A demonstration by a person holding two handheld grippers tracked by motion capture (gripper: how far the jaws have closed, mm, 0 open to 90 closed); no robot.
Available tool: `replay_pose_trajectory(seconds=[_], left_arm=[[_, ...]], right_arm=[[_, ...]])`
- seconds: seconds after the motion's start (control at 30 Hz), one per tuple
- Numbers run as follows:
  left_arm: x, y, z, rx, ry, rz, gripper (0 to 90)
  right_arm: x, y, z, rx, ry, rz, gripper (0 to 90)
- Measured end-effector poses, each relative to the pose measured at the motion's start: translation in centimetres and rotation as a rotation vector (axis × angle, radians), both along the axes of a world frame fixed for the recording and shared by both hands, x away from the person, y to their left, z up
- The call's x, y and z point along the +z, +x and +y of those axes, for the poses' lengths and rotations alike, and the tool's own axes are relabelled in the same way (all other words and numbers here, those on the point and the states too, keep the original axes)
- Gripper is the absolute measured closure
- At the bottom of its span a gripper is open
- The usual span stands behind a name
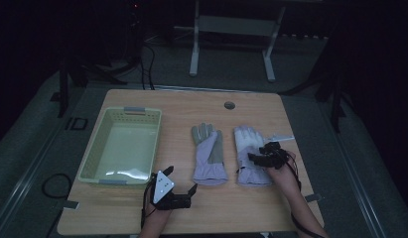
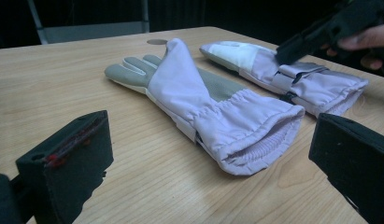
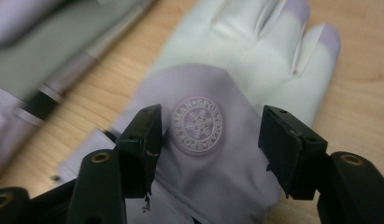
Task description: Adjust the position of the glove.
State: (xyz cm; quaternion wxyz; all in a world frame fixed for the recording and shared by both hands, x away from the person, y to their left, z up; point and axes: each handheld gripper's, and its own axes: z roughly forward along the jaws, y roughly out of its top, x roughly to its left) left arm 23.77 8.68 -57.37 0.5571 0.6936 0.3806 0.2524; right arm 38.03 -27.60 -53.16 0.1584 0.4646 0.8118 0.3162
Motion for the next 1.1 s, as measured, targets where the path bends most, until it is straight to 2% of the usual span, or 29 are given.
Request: replay_pose_trajectory(seconds=[0.07,0.17,0.23,0.3,0.4,0.57,0.7,0.87,0.93,1.1], left_arm=[[0.0,0.0,0.0,0.000,0.000,0.000,0.0],[0.0,0.0,0.0,0.000,0.001,-0.001,0.0],[0.0,0.0,0.0,0.000,0.002,-0.002,0.0],[0.0,0.0,0.0,0.000,0.002,-0.001,0.0],[0.0,0.0,0.0,-0.001,0.003,-0.002,0.0],[0.0,0.0,0.0,0.001,-0.002,0.002,0.0],[0.0,0.0,0.0,0.001,0.000,0.000,0.0],[0.0,0.0,0.0,0.003,-0.001,0.001,0.0],[0.0,0.0,0.0,0.003,0.001,-0.001,0.0],[0.0,0.0,0.0,0.002,-0.002,0.001,0.0]], right_arm=[[-0.8,0.1,0.0,-0.005,0.005,0.011,41.0],[-1.1,0.0,-0.1,0.009,0.023,0.009,51.3],[-1.0,-0.2,0.3,0.038,0.006,0.005,61.5],[-1.0,-0.4,0.7,0.036,-0.014,-0.002,64.1],[-0.9,-0.3,0.6,0.021,0.010,0.019,69.3],[-0.5,-0.5,0.4,0.002,0.045,0.028,77.6],[0.6,-0.6,-0.4,-0.011,0.107,0.039,78.7],[3.1,-1.1,-0.7,-0.012,0.136,-0.005,79.4],[4.4,-1.1,-0.6,-0.008,0.166,-0.021,79.3],[6.9,-1.2,0.6,0.001,0.176,-0.060,79.5]])
